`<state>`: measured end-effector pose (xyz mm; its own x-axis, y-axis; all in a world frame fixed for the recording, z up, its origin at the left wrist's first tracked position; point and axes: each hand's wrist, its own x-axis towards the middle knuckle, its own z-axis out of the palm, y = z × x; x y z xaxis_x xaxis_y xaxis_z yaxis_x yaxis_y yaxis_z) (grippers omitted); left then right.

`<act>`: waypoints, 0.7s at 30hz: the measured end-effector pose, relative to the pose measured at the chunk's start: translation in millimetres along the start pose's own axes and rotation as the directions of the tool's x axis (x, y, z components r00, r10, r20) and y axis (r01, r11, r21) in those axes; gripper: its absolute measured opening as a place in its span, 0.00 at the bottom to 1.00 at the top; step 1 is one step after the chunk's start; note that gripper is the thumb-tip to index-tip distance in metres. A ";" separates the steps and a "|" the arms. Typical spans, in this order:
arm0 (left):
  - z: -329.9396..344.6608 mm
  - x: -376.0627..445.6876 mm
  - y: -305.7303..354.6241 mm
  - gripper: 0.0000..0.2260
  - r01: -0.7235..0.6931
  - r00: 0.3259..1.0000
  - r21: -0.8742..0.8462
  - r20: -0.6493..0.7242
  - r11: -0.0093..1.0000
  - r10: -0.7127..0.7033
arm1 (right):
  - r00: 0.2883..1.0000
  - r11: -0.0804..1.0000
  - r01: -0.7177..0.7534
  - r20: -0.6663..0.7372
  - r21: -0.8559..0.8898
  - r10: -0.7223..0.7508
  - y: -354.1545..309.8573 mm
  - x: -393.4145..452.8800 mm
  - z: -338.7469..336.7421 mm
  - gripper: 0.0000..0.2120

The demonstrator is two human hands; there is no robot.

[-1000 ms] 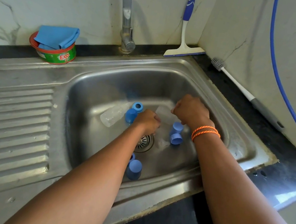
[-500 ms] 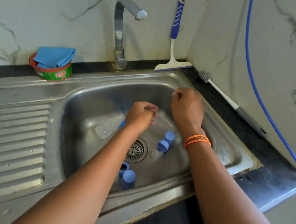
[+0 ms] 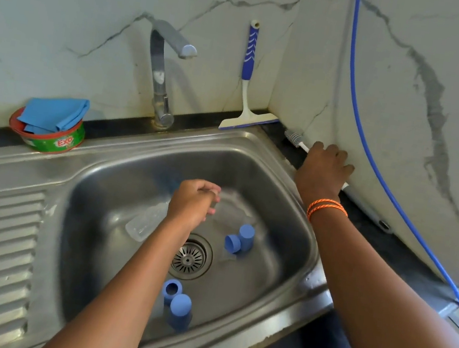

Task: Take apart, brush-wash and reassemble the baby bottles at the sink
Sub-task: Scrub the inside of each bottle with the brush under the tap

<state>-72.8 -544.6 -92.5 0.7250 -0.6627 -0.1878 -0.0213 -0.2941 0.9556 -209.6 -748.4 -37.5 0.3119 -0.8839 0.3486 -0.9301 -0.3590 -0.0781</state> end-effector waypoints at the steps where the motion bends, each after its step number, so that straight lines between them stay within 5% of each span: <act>1: -0.1 0.2 0.3 0.09 0.004 1.000 0.012 0.002 1.000 -0.004 | 1.000 1.000 -0.003 -0.003 -0.027 0.003 0.3 0.5 1.7 0.12; 10: -8.8 -2.4 3.1 0.09 0.016 1.000 0.056 -0.002 0.998 -0.016 | 0.983 0.989 0.120 -0.146 0.084 -0.107 -28.9 -10.9 -24.1 0.11; 15: -31.6 -2.3 2.0 0.09 -0.037 0.998 0.201 0.052 0.979 0.027 | 0.978 0.952 0.151 0.101 0.265 -0.183 -62.2 -50.7 -60.1 0.14; 18: -58.6 -3.6 -8.5 0.07 -0.098 0.941 0.549 0.322 0.830 -0.102 | 0.934 0.910 0.175 0.229 0.375 -0.274 -81.0 -83.7 -56.5 0.13; 21: -83.9 -19.5 -22.4 0.08 -0.083 0.857 0.809 0.356 0.582 -0.372 | 0.884 0.887 0.179 0.326 0.425 -0.334 -94.7 -107.6 -42.4 0.12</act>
<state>-28.7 -467.3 -91.1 0.3843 -0.7037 -0.5976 -0.6298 -0.6731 0.3877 -163.2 -606.5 -28.0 0.6498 -0.7595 0.0297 -0.6872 -0.6038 -0.4039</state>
